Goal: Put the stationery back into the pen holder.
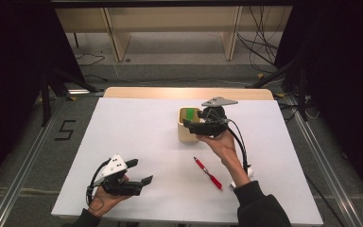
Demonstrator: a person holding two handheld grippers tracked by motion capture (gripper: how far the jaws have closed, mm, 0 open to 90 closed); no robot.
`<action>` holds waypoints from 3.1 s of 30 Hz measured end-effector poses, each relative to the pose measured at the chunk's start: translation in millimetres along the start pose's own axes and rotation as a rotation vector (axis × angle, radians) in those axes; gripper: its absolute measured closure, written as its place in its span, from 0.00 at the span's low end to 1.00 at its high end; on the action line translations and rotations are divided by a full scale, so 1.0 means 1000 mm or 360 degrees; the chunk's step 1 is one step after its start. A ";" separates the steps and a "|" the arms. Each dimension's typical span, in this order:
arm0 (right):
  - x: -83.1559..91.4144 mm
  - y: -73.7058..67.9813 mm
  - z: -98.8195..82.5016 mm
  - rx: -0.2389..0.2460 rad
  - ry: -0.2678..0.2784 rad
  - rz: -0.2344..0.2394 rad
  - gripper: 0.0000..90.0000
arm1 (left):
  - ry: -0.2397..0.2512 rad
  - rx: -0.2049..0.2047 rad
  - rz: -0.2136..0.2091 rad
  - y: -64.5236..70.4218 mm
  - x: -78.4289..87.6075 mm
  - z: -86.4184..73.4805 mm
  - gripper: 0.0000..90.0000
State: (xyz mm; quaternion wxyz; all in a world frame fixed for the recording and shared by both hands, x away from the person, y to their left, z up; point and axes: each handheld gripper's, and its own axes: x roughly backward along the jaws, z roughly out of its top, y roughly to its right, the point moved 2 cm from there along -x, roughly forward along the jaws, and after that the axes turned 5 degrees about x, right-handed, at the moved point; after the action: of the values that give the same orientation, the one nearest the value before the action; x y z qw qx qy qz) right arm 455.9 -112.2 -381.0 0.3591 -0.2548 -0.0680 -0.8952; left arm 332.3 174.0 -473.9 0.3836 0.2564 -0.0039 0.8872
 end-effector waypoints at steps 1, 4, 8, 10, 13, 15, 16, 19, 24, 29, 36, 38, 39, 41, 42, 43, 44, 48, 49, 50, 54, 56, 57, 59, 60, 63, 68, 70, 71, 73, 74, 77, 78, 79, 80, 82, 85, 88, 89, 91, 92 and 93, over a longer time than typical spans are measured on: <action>0.003 -0.001 -0.003 0.0006 -0.0019 0.0008 0.36 | 0.0000 0.0000 0.0000 0.000 0.000 0.000 0.17; 0.012 -0.004 -0.012 0.0036 -0.0047 0.0020 0.36 | -0.0002 -0.0001 0.0001 0.000 0.000 0.000 0.17; 0.022 -0.007 -0.024 0.0039 -0.0087 0.0033 0.35 | 0.0000 -0.0005 0.0002 -0.001 0.000 0.000 0.17; 0.025 -0.008 -0.030 0.0047 -0.0110 0.0032 0.35 | 0.0001 -0.0002 0.0000 -0.001 0.000 0.000 0.17; 0.028 -0.011 -0.038 0.0070 -0.0127 0.0036 0.36 | 0.0002 0.0000 0.0001 -0.001 0.000 0.000 0.17; 0.030 -0.013 -0.043 0.0072 -0.0137 0.0049 0.36 | 0.0003 -0.0003 -0.0001 -0.001 0.000 0.000 0.17; 0.030 -0.014 -0.045 0.0070 -0.0137 0.0049 0.36 | 0.0008 0.0004 -0.0004 -0.001 0.001 0.000 0.17; 0.030 -0.016 -0.051 0.0082 -0.0185 0.0050 0.36 | 0.0015 0.0006 -0.0008 -0.001 0.001 0.001 0.17; 0.031 -0.019 -0.061 0.0121 -0.0280 0.0040 0.37 | 0.0022 0.0017 -0.0017 0.000 0.002 0.001 0.17; 0.031 -0.019 -0.068 0.0104 -0.0359 0.0041 0.40 | 0.0024 0.0017 -0.0021 0.000 0.002 0.001 0.17; 0.029 -0.018 -0.079 0.0121 -0.0463 0.0023 0.45 | 0.0024 0.0017 -0.0021 0.000 0.002 0.001 0.17; 0.029 -0.018 -0.080 0.0119 -0.0480 0.0027 0.45 | 0.0022 0.0019 -0.0019 0.000 0.002 0.001 0.17; 0.028 -0.018 -0.083 0.0125 -0.0495 0.0025 0.47 | 0.0022 0.0018 -0.0018 -0.001 0.002 0.001 0.17; 0.025 -0.019 -0.088 0.0132 -0.0543 0.0023 0.48 | 0.0022 0.0017 -0.0019 -0.001 0.002 0.001 0.17; 0.025 -0.019 -0.088 0.0132 -0.0543 0.0023 0.48 | 0.0022 0.0015 -0.0017 -0.001 0.002 0.001 0.17; 0.023 -0.020 -0.092 0.0143 -0.0579 0.0009 0.48 | 0.0021 0.0015 -0.0018 -0.001 0.002 0.001 0.17; 0.023 -0.020 -0.092 0.0143 -0.0579 0.0009 0.48 | 0.0020 0.0016 -0.0017 -0.001 0.002 0.001 0.17; 0.017 -0.021 -0.101 0.0136 -0.0656 0.0018 0.51 | 0.0018 0.0013 -0.0021 0.000 0.002 0.001 0.17; 0.016 -0.021 -0.102 0.0138 -0.0668 0.0022 0.52 | 0.0019 0.0014 -0.0021 0.000 0.002 0.001 0.17; 0.016 -0.021 -0.103 0.0138 -0.0678 0.0024 0.53 | 0.0019 0.0014 -0.0021 0.000 0.002 0.001 0.17; 0.015 -0.023 -0.106 0.0137 -0.0712 0.0026 0.57 | 0.0020 0.0012 -0.0022 0.000 0.002 0.001 0.17; 0.015 -0.022 -0.108 0.0128 -0.0730 0.0027 0.59 | 0.0020 0.0012 -0.0023 0.000 0.002 0.001 0.17; 0.014 -0.022 -0.108 0.0128 -0.0737 0.0023 0.59 | 0.0021 0.0013 -0.0022 0.000 0.002 0.001 0.17; 0.014 -0.022 -0.109 0.0095 -0.0747 0.0018 0.59 | 0.0014 0.0007 -0.0023 0.000 0.002 0.001 0.17; 0.014 -0.022 -0.109 0.0087 -0.0752 0.0018 0.59 | 0.0015 0.0007 -0.0022 0.000 0.002 0.001 0.17; 0.013 -0.022 -0.111 0.0073 -0.0778 0.0009 0.62 | 0.0019 0.0011 -0.0022 0.000 0.002 0.001 0.17; 0.010 -0.021 -0.114 0.0076 -0.0805 0.0005 0.65 | 0.0013 0.0006 -0.0026 0.000 0.002 0.001 0.17; 0.009 -0.022 -0.114 0.0081 -0.0815 0.0005 0.66 | 0.0011 0.0004 -0.0025 0.000 0.001 0.001 0.17; 0.009 -0.022 -0.115 0.0078 -0.0821 0.0005 0.68 | 0.0012 0.0005 -0.0026 0.000 0.001 0.001 0.17; 0.008 -0.023 -0.115 0.0084 -0.0832 0.0006 0.70 | 0.0012 0.0005 -0.0026 0.000 0.001 0.001 0.17; 0.008 -0.023 -0.116 0.0090 -0.0833 0.0004 0.71 | 0.0013 0.0008 -0.0026 0.000 0.001 0.001 0.17; 0.007 -0.023 -0.116 0.0092 -0.0847 -0.0006 0.74 | 0.0015 0.0006 -0.0024 0.000 0.002 0.001 0.17; 0.007 -0.023 -0.116 0.0094 -0.0852 -0.0011 0.75 | 0.0013 0.0005 -0.0026 0.000 0.001 0.001 0.17; 0.006 -0.023 -0.117 0.0097 -0.0853 -0.0011 0.76 | 0.0012 0.0004 -0.0026 0.000 0.001 0.001 0.17; 0.006 -0.023 -0.117 0.0099 -0.0856 -0.0009 0.76 | 0.0012 0.0004 -0.0026 0.000 0.001 0.001 0.17; 0.006 -0.024 -0.117 0.0098 -0.0861 -0.0016 0.77 | 0.0011 0.0002 -0.0025 0.000 0.001 0.001 0.17; 0.003 -0.026 -0.119 0.0134 -0.0891 -0.0031 0.80 | 0.0010 0.0002 -0.0026 0.001 0.001 0.001 0.17; 0.001 -0.026 -0.120 0.0144 -0.0902 -0.0039 0.82 | 0.0010 0.0003 -0.0025 0.000 0.001 0.001 0.17; 0.000 -0.026 -0.121 0.0145 -0.0912 -0.0041 0.82 | 0.0009 0.0002 -0.0027 0.000 0.001 0.001 0.17; -0.001 -0.026 -0.121 0.0146 -0.0924 -0.0054 0.83 | 0.0007 0.0001 -0.0026 0.000 0.001 0.001 0.17; -0.001 -0.027 -0.121 0.0153 -0.0922 -0.0063 0.83 | 0.0007 0.0001 -0.0026 0.000 0.001 0.001 0.17; -0.002 -0.027 -0.121 0.0161 -0.0929 -0.0066 0.84 | 0.0006 0.0001 -0.0027 0.001 0.001 0.001 0.17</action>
State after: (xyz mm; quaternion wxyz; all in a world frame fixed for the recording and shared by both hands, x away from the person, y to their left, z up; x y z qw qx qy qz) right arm 389.1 -128.1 -484.3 0.3182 -0.4817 -0.2182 -0.7868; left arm 332.0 173.8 -472.8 0.3911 0.2547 -0.0008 0.8844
